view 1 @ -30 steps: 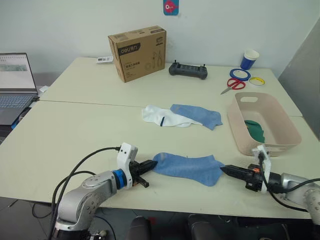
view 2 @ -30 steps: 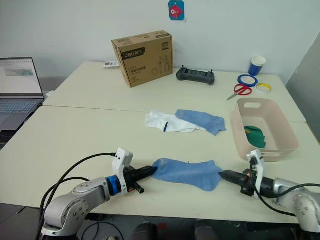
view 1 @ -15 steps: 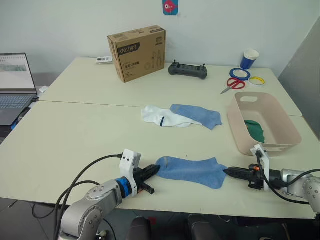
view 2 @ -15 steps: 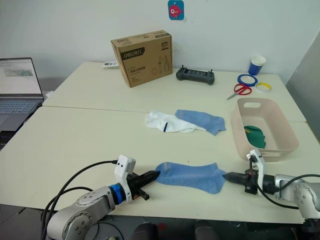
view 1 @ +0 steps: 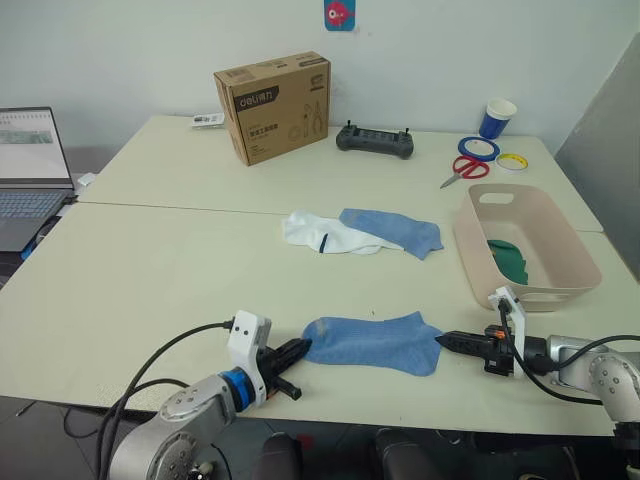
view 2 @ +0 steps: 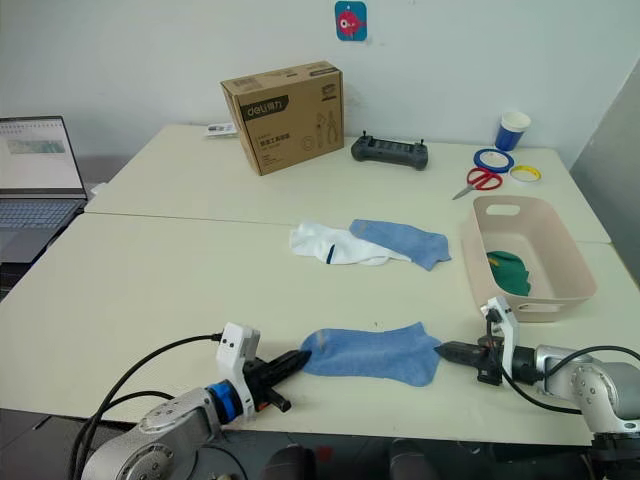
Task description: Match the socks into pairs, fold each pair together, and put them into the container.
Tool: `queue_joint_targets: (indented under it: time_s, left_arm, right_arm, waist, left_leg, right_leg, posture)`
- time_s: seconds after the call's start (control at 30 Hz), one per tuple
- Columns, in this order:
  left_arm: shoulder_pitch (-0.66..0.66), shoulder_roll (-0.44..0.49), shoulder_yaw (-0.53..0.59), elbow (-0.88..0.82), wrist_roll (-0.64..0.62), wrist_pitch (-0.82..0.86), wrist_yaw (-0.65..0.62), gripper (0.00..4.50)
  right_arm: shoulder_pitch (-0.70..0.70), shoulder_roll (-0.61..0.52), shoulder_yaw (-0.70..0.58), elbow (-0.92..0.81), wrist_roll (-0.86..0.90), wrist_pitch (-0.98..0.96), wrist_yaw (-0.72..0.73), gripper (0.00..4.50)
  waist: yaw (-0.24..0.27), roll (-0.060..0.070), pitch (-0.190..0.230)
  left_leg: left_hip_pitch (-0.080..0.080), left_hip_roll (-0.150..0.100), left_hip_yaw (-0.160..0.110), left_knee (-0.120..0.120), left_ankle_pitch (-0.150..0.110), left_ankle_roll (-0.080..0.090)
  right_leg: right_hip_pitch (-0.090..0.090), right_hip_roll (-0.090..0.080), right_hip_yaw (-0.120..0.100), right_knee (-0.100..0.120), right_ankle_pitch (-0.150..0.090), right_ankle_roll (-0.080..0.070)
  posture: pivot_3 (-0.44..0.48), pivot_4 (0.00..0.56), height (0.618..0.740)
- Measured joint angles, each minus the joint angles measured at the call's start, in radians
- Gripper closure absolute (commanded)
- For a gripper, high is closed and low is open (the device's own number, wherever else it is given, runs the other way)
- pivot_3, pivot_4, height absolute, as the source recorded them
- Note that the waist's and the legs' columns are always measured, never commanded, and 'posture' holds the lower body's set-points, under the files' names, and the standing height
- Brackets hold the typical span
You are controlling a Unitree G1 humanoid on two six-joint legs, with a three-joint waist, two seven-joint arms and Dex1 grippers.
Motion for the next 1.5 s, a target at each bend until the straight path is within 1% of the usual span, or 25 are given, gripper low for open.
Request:
queue_joint_targets:
  time_s: [0.33,0.43,0.53,0.63,0.73,0.77,0.8,0.83,0.87,0.93,1.0,1.07,1.1,1.17,1.2,1.3,1.37,1.4,1.5]
  left_arm:
    - [0.018,0.026,-0.009,-0.017,-0.001,-0.002,0.000,4.46]
    - [0.021,0.026,-0.008,-0.017,-0.004,-0.006,0.000,4.50]
    - [0.028,0.024,-0.007,-0.016,-0.004,-0.022,0.001,3.86]
    - [0.027,0.014,0.017,-0.013,-0.004,-0.040,0.010,2.95]
    - [0.036,0.037,0.086,-0.011,-0.017,-0.045,0.002,1.95]
    - [0.042,0.052,0.116,-0.011,-0.032,-0.044,-0.010,1.62]
    - [0.044,0.070,0.141,-0.011,-0.047,-0.045,-0.025,1.33]
    - [0.043,0.104,0.162,-0.012,-0.052,-0.053,-0.055,1.33]
    - [0.036,0.152,0.172,-0.012,-0.041,-0.077,-0.092,1.33]
    - [0.012,0.268,0.161,-0.015,0.019,-0.164,-0.195,1.33]
    - [-0.055,0.313,0.108,-0.001,0.085,-0.252,-0.274,1.74]
    - [-0.156,0.316,0.013,0.032,0.149,-0.338,-0.342,2.24]
    - [-0.200,0.319,-0.040,0.056,0.180,-0.370,-0.376,2.59]
    - [-0.267,0.316,-0.126,0.119,0.232,-0.417,-0.434,3.24]
    - [-0.305,0.301,-0.160,0.160,0.249,-0.429,-0.453,3.54]
    - [-0.418,0.224,-0.264,0.285,0.296,-0.457,-0.504,4.50]
    - [-0.464,0.203,-0.318,0.338,0.326,-0.470,-0.537,4.50]
    - [-0.474,0.200,-0.333,0.354,0.338,-0.478,-0.547,4.50]
    - [-0.503,0.169,-0.377,0.410,0.364,-0.479,-0.570,4.50]
  right_arm:
    - [-0.001,0.000,0.015,0.002,-0.035,-0.040,0.020,4.50]
    - [0.006,0.000,0.015,0.005,-0.035,-0.053,0.032,3.83]
    - [0.012,0.000,0.012,0.020,-0.032,-0.058,0.051,2.81]
    - [0.025,-0.001,-0.013,0.025,-0.030,-0.076,0.070,1.80]
    - [0.058,-0.002,-0.083,0.007,-0.030,-0.093,0.046,0.75]
    - [0.066,-0.005,-0.108,-0.012,-0.031,-0.094,0.025,0.74]
    - [0.075,-0.009,-0.127,-0.036,-0.032,-0.096,0.012,0.74]
    - [0.079,-0.014,-0.137,-0.076,-0.037,-0.103,-0.008,0.74]
    - [0.073,-0.011,-0.141,-0.120,-0.042,-0.119,-0.029,0.74]
    - [0.028,0.020,-0.140,-0.202,-0.059,-0.154,-0.081,0.74]
    - [-0.005,0.028,-0.080,-0.251,-0.121,-0.236,-0.089,0.74]
    - [-0.035,0.039,0.045,-0.283,-0.206,-0.348,-0.057,1.12]
    - [-0.038,0.042,0.110,-0.285,-0.254,-0.413,-0.032,1.34]
    - [-0.038,0.058,0.203,-0.255,-0.335,-0.532,0.016,2.05]
    - [-0.040,0.069,0.234,-0.225,-0.372,-0.588,0.031,2.39]
    - [-0.043,0.135,0.325,-0.123,-0.454,-0.730,0.067,3.54]
    - [-0.038,0.144,0.350,-0.072,-0.485,-0.793,0.090,4.29]
    - [-0.038,0.144,0.351,-0.055,-0.496,-0.808,0.097,4.46]
    - [-0.037,0.149,0.362,0.012,-0.535,-0.856,0.108,4.46]
  waist:
    - [-0.001,0.000,0.000]
    - [0.000,0.000,0.000]
    - [-0.001,0.000,0.000]
    - [0.001,0.000,0.000]
    - [0.001,0.000,0.000]
    - [0.001,0.000,0.000]
    - [0.000,0.000,0.000]
    - [0.000,0.000,0.000]
    - [-0.001,0.000,0.000]
    - [-0.004,0.001,0.000]
    - [-0.005,0.002,0.001]
    - [-0.003,0.001,0.001]
    - [-0.001,0.001,0.001]
    - [0.001,0.001,0.001]
    - [0.003,0.001,0.001]
    - [0.005,0.001,0.001]
    - [0.005,0.001,0.001]
    - [0.005,0.001,0.001]
    - [0.003,0.001,0.001]
  left_leg:
    - [0.000,0.000,0.001,0.000,0.000,0.000]
    - [0.000,0.000,0.000,0.000,0.000,0.000]
    - [0.000,0.000,0.001,0.000,0.000,0.000]
    - [0.000,0.000,0.001,0.000,0.000,0.000]
    - [0.000,0.000,0.001,0.000,0.000,0.000]
    - [0.000,0.000,0.001,0.000,0.000,0.000]
    - [0.000,0.000,0.001,0.000,0.000,0.000]
    - [0.000,0.000,0.001,-0.001,0.000,0.000]
    - [0.001,0.001,0.000,-0.001,0.000,0.000]
    - [0.001,0.001,0.000,-0.001,0.000,0.000]
    - [0.005,0.000,0.002,-0.001,0.000,0.000]
    - [0.005,0.000,0.004,-0.002,0.000,0.000]
    - [0.005,0.000,0.005,-0.003,0.000,0.000]
    - [0.001,0.000,0.007,-0.003,0.000,0.000]
    - [0.000,0.000,0.007,-0.003,0.000,0.000]
    - [-0.003,0.001,0.004,-0.002,0.000,0.000]
    - [-0.002,0.001,0.003,-0.002,0.000,0.000]
    - [-0.002,0.001,0.003,-0.002,0.000,0.000]
    - [-0.002,0.001,0.002,-0.001,0.000,0.000]
  right_leg:
    - [0.000,0.000,0.001,0.000,0.000,0.000]
    - [0.000,0.000,0.000,0.000,0.000,0.000]
    - [0.000,0.000,0.001,0.000,0.000,0.000]
    - [0.000,0.000,0.000,0.000,0.000,-0.001]
    - [0.000,0.000,0.001,0.000,-0.001,-0.001]
    - [0.000,0.000,0.001,0.000,-0.001,-0.001]
    - [-0.001,0.000,0.001,0.000,-0.001,-0.002]
    - [-0.001,0.000,0.001,0.000,-0.001,-0.002]
    - [-0.001,0.000,0.000,0.000,-0.003,-0.005]
    - [-0.001,0.001,0.000,0.000,-0.003,-0.007]
    - [-0.002,-0.001,0.001,-0.002,-0.003,-0.008]
    - [-0.001,-0.002,0.001,-0.004,-0.003,-0.008]
    - [0.000,-0.002,0.001,-0.006,-0.004,-0.008]
    - [0.000,-0.002,0.003,-0.005,-0.003,-0.005]
    - [0.000,-0.002,0.002,-0.005,-0.001,0.000]
    - [-0.002,-0.001,0.000,-0.002,0.000,-0.001]
    - [-0.002,0.000,-0.001,-0.001,0.000,-0.001]
    - [-0.002,0.000,-0.001,-0.001,0.000,-0.001]
    - [-0.002,0.000,-0.001,0.000,-0.001,0.001]
  posture:
    - [0.000,0.150,0.740]
    - [0.000,0.150,0.740]
    - [0.000,0.150,0.740]
    - [0.000,0.150,0.740]
    - [0.000,0.150,0.740]
    - [0.000,0.150,0.740]
    - [0.000,0.150,0.740]
    - [0.000,0.150,0.740]
    - [0.000,0.150,0.740]
    - [0.000,0.150,0.740]
    - [0.000,0.150,0.740]
    - [0.000,0.150,0.740]
    - [0.000,0.150,0.740]
    - [0.000,0.150,0.740]
    - [0.000,0.150,0.740]
    - [0.000,0.150,0.740]
    - [0.000,0.150,0.740]
    - [0.000,0.150,0.740]
    - [0.000,0.150,0.740]
